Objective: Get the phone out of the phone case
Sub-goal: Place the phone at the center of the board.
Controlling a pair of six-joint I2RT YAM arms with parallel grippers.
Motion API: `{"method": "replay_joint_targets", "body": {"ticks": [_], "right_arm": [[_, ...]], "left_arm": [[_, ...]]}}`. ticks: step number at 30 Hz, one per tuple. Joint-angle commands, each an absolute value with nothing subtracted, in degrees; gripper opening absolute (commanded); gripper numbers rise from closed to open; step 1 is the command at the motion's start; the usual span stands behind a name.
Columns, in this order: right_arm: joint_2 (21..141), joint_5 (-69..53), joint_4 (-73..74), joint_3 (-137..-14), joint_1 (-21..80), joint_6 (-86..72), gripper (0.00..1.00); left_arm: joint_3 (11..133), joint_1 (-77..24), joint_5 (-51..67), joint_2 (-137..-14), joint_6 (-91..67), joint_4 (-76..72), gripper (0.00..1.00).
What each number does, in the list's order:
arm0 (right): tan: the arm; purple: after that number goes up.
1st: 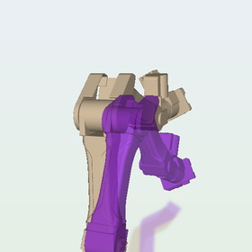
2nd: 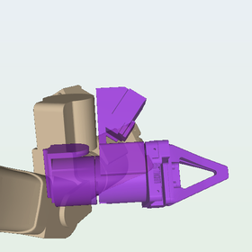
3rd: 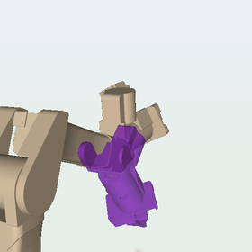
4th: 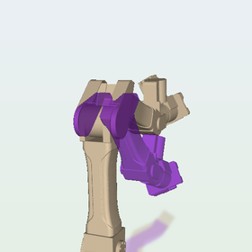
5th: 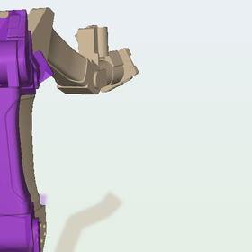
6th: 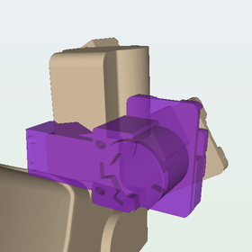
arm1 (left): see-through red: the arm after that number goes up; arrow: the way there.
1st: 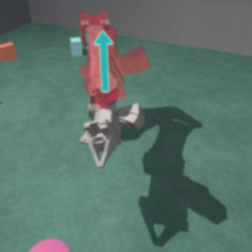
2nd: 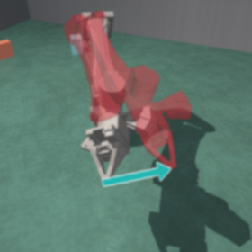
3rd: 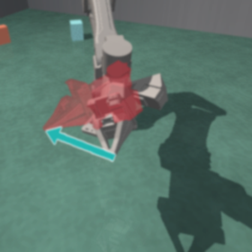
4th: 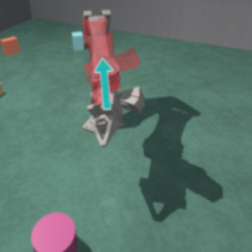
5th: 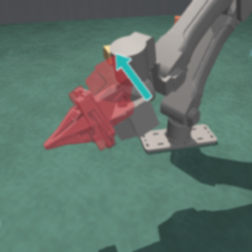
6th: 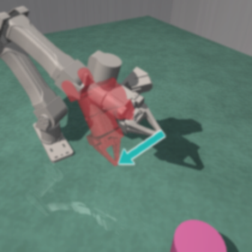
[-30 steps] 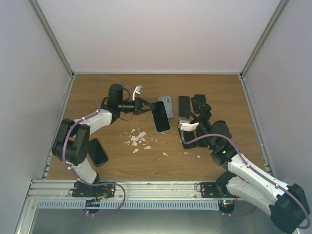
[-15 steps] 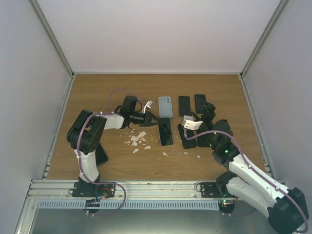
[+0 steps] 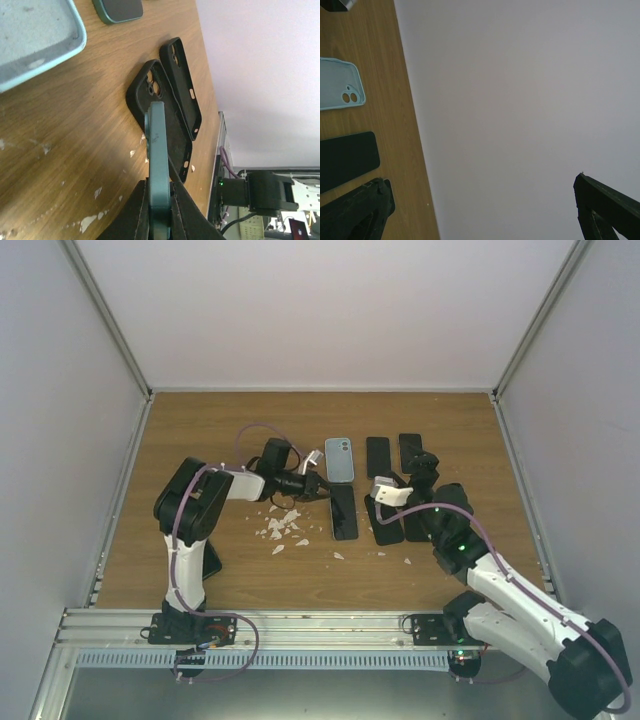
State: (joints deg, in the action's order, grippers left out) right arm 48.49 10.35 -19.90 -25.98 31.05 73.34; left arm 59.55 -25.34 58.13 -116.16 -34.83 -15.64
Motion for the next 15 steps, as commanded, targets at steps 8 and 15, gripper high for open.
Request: {"method": "replay_joint_targets", "body": {"ticks": [8,15], "right_arm": [[49.31,9.72,-19.07,-28.47,30.57,71.48,1.0],[49.28,9.59,-18.7,-28.82,30.51,71.34,1.0]], "left_arm": [[64.46,-26.22,57.72,-118.8,-28.43,-11.71,0.1],[65.59,-26.53,56.88,-119.73,-25.62,-7.58,0.16]]}}
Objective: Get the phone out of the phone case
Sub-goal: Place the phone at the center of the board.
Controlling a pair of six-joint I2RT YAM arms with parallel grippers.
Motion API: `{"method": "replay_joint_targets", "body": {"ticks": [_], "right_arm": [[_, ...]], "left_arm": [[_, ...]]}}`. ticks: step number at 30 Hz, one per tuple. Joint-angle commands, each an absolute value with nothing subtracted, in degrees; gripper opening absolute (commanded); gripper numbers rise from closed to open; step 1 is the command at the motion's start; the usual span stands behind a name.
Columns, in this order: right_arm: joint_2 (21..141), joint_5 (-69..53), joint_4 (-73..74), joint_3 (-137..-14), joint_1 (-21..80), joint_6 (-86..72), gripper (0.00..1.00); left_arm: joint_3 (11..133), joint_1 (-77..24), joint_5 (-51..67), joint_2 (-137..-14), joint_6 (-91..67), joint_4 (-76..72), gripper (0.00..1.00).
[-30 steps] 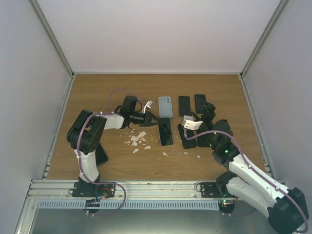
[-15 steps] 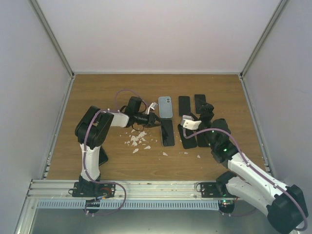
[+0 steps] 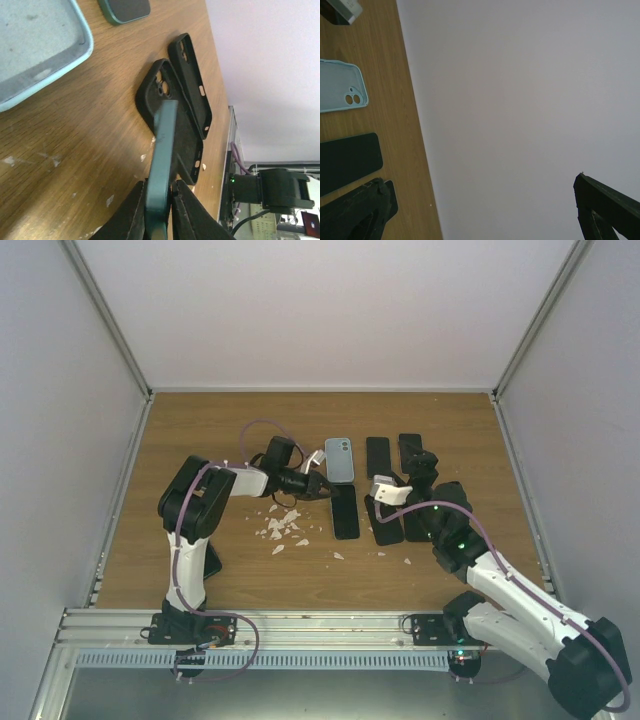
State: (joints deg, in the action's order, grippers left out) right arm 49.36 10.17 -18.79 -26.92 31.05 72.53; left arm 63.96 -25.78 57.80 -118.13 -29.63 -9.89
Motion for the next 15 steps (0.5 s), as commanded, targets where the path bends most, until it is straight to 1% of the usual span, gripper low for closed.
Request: {"method": "replay_joint_targets", "body": {"ticks": [1,5,8,10,12,13,15], "right_arm": [[49.3,9.66,-18.65,-28.89,30.5,71.3,1.0],[49.38,9.5,-18.46,-28.92,30.5,71.32,1.0],[49.48,9.42,-18.4,-28.92,30.5,71.32,1.0],[49.46,9.36,-18.29,-28.95,30.5,71.33,0.99],[49.46,9.24,-18.2,-28.99,30.5,71.29,1.0],[49.48,9.23,-18.19,-28.99,30.5,71.28,1.0],[49.51,9.28,-18.14,-29.0,30.54,71.42,1.0]], "left_arm": [[65.72,-26.54,56.79,-119.91,-25.27,-7.08,0.16],[65.78,-26.75,57.22,-120.39,-24.98,-6.81,0.06],[66.27,-26.89,57.44,-120.73,-24.73,-6.54,0.03],[66.92,-26.9,57.41,-121.17,-24.22,-5.84,0.03],[67.78,-26.97,57.27,-121.83,-23.45,-4.55,0.05],[68.11,-26.9,57.1,-122.08,-23.17,-3.95,0.07],[68.6,-26.89,56.52,-122.19,-22.82,-3.1,0.14]]}}
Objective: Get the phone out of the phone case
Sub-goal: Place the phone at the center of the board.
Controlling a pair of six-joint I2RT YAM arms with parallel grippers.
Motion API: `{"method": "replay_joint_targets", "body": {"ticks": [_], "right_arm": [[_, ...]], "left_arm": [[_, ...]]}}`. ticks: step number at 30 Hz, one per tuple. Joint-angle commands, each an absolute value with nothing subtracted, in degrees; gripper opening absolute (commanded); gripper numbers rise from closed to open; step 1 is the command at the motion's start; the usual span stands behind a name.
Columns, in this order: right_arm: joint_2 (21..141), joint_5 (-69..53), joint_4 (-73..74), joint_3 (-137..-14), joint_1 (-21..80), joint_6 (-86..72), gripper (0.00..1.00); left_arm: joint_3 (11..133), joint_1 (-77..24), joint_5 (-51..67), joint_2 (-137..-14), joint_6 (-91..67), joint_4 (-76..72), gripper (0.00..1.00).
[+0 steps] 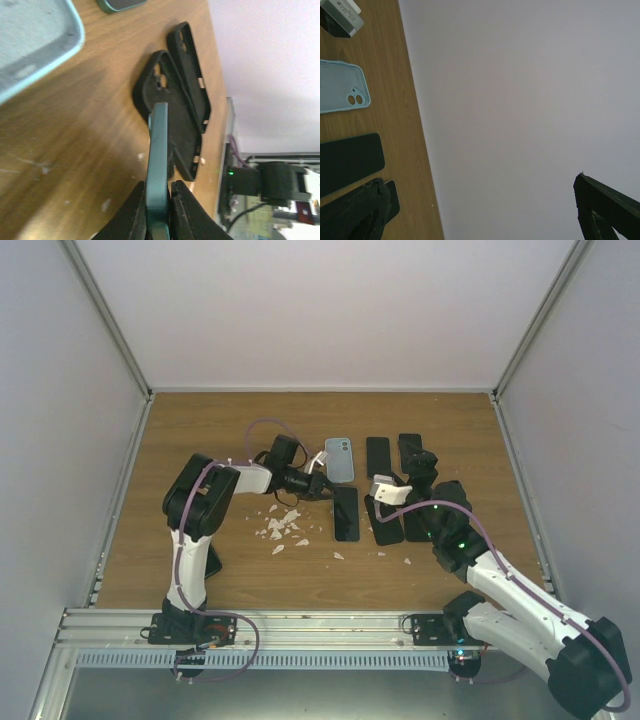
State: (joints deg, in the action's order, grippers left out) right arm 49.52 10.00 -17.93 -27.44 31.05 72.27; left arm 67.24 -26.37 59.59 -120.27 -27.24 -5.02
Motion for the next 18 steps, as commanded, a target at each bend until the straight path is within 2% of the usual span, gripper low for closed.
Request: {"method": "replay_joint_targets", "body": {"ticks": [1,3,7,14,17,18], "right_arm": [[49.5,9.26,-18.19,-29.0,30.5,71.45,1.0],[49.52,9.23,-18.11,-29.0,30.51,71.4,1.0],[49.36,9.23,-17.93,-29.09,30.5,71.32,1.0],[49.13,9.53,-17.56,-29.48,30.5,71.5,1.0],[49.04,9.62,-17.58,-29.74,30.45,71.61,1.0],[49.04,9.66,-17.58,-29.79,30.49,71.69,1.0]], "left_arm": [[68.86,-26.89,55.92,-122.17,-22.77,-2.53,0.18],[69.14,-26.94,55.31,-122.05,-22.69,-1.89,0.27],[69.46,-26.93,53.82,-121.2,-22.14,-0.47,0.36],[69.44,-27.07,46.84,-117.09,-18.58,6.35,0.74],[69.43,-27.07,43.16,-114.89,-16.55,9.57,0.95],[69.51,-27.07,41.98,-113.98,-15.8,10.6,0.99]]}}
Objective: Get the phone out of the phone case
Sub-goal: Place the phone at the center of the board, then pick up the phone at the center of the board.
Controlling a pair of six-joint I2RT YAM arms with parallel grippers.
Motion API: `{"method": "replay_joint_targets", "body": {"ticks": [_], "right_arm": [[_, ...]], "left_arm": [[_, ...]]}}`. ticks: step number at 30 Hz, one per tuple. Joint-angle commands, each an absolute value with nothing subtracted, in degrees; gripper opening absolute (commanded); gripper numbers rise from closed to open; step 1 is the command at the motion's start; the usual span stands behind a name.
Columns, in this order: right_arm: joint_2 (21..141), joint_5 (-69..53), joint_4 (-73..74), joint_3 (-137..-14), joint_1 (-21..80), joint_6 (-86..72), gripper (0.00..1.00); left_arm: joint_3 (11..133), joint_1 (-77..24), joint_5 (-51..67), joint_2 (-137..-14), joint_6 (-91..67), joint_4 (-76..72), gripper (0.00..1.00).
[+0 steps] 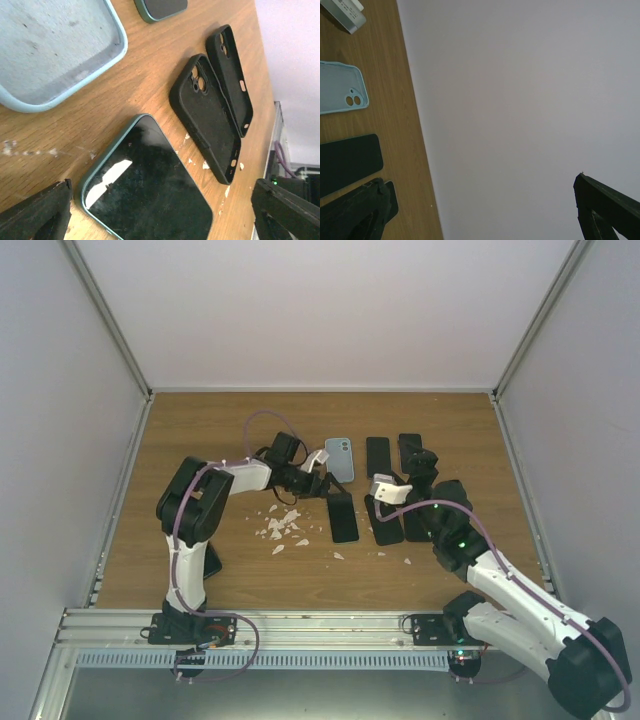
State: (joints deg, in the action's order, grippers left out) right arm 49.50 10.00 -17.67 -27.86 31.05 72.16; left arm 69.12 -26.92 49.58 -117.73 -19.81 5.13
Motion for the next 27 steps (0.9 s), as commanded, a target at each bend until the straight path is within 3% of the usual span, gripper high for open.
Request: {"method": "replay_joint_targets", "body": {"ticks": [1,11,17,27], "right_arm": [[49.04,9.61,-17.58,-29.87,30.5,71.78,1.0],[48.46,10.02,-17.73,-31.05,30.5,72.17,1.0],[48.1,9.84,-17.74,-31.62,30.5,72.09,1.0],[48.25,9.71,-18.0,-32.62,30.5,72.45,1.0]], "left_arm": [[69.52,-27.07,40.61,-113.09,-15.08,11.51,0.99],[68.12,-24.64,28.86,-97.92,-10.01,19.25,0.99],[65.34,-16.87,28.46,-87.67,-11.42,24.58,0.99],[59.55,-3.79,17.95,-78.01,-15.12,40.14,0.99]]}}
